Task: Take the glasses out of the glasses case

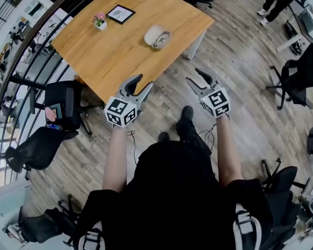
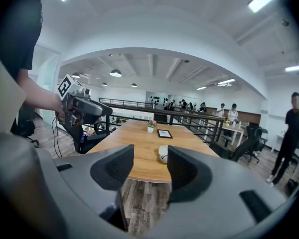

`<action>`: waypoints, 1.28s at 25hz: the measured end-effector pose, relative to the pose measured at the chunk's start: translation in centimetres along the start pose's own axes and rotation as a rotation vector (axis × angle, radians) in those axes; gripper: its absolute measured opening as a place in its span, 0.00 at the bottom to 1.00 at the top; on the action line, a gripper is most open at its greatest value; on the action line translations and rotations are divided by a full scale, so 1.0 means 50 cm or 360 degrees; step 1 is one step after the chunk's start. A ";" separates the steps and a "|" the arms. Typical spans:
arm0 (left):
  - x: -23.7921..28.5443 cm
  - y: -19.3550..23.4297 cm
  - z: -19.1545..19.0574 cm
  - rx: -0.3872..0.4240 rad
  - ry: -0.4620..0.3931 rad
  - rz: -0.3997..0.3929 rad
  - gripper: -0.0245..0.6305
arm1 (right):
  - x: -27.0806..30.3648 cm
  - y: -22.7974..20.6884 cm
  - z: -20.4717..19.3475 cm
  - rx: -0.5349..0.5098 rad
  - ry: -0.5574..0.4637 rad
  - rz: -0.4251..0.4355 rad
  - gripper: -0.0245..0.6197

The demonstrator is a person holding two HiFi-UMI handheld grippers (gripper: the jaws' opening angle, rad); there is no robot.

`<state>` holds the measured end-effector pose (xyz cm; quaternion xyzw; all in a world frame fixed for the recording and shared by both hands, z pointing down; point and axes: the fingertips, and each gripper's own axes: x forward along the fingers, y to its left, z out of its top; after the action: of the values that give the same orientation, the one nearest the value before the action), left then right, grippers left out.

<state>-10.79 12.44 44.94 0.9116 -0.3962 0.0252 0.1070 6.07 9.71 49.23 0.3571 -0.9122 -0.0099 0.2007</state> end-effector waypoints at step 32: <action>0.349 0.125 0.012 -0.0068 0.0161 0.0370 0.34 | 0.178 -0.375 -0.078 0.0077 0.0032 0.0360 0.38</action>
<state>-3.44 -4.35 47.73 0.8546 -0.4936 0.0750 0.1428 13.75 -9.60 52.98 0.2567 -0.9446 0.0383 0.2011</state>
